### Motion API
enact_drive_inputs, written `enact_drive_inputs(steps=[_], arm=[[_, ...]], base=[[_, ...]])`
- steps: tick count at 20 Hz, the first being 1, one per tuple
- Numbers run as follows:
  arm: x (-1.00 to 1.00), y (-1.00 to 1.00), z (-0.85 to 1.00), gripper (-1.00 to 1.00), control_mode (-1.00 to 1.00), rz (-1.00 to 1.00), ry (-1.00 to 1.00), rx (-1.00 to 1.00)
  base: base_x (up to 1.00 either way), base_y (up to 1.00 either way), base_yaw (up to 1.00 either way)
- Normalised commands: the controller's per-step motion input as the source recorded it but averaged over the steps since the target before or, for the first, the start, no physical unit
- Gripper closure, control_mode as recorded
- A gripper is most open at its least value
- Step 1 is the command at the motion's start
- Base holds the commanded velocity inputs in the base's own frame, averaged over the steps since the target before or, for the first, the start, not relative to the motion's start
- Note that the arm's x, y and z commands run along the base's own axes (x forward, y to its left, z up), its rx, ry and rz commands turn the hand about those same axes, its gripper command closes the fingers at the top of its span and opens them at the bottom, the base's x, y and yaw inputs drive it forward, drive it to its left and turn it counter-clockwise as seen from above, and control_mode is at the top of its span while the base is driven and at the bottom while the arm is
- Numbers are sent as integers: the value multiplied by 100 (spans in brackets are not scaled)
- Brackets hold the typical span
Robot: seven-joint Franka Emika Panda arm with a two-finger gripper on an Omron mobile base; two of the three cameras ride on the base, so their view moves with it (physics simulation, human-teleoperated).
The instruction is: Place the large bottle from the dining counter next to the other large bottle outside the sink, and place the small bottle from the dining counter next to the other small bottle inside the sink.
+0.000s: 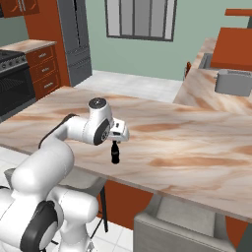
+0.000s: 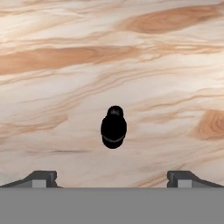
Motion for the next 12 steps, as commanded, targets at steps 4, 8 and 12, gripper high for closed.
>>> enact_drive_inputs(steps=[4, 8, 12], arm=[[5, 0, -8, -100, -100, -1, 0, 0], [11, 0, -13, -100, -100, 0, 0, 0], [7, 0, -16, -100, -100, 0, 0, 0]], base=[[0, 0, 0], [0, 0, 0], [0, 0, 0]])
